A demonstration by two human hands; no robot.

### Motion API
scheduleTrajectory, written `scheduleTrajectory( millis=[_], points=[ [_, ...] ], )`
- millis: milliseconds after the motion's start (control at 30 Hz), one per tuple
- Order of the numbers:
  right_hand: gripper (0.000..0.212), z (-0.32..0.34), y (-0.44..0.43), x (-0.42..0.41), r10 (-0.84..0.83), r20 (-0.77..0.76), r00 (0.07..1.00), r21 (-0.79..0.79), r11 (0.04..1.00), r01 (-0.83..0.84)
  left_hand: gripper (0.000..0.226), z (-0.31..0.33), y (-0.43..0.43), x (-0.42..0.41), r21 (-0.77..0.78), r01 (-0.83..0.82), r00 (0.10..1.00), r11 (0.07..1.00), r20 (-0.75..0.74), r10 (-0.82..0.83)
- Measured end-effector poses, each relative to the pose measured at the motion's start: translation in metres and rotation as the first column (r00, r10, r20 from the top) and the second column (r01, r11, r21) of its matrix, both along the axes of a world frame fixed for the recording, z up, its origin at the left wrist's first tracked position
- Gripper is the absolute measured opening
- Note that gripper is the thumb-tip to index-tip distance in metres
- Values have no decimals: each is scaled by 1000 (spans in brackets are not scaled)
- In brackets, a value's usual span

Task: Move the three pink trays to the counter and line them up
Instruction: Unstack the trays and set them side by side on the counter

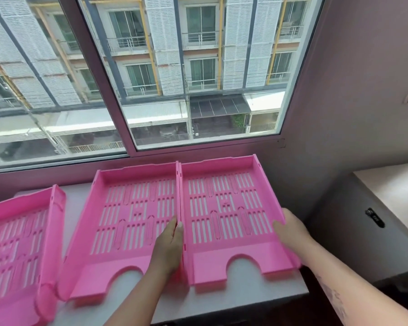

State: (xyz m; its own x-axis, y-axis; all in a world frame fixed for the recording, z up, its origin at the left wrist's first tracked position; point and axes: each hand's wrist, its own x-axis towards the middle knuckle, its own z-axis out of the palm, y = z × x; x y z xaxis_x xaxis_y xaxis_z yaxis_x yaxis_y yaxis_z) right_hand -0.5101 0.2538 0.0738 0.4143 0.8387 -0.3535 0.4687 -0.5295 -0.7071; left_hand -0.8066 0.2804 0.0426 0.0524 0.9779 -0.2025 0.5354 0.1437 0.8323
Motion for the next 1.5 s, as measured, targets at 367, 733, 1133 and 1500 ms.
scheduleTrajectory(
  millis=[367, 733, 1133, 1500],
  points=[
    [31, -9, 21, 0, -82, -84, 993, -46, 996, 79, 65, -4, 21, -6, -5, 43, 999, 999, -17, -43],
    [36, -14, -3, 17, -23, -60, 998, 147, 989, 31, 78, -11, -29, 24, 26, -49, 990, 998, -133, 52],
    [57, -22, 5, 0, 67, -50, 997, 211, 976, -55, 60, -16, -30, 23, 181, -174, 938, 968, -267, 219],
    [64, -40, -20, 2, 68, -236, 969, 225, 974, -14, 63, -15, -31, 23, 221, -196, 907, 955, -330, 263]
  ],
)
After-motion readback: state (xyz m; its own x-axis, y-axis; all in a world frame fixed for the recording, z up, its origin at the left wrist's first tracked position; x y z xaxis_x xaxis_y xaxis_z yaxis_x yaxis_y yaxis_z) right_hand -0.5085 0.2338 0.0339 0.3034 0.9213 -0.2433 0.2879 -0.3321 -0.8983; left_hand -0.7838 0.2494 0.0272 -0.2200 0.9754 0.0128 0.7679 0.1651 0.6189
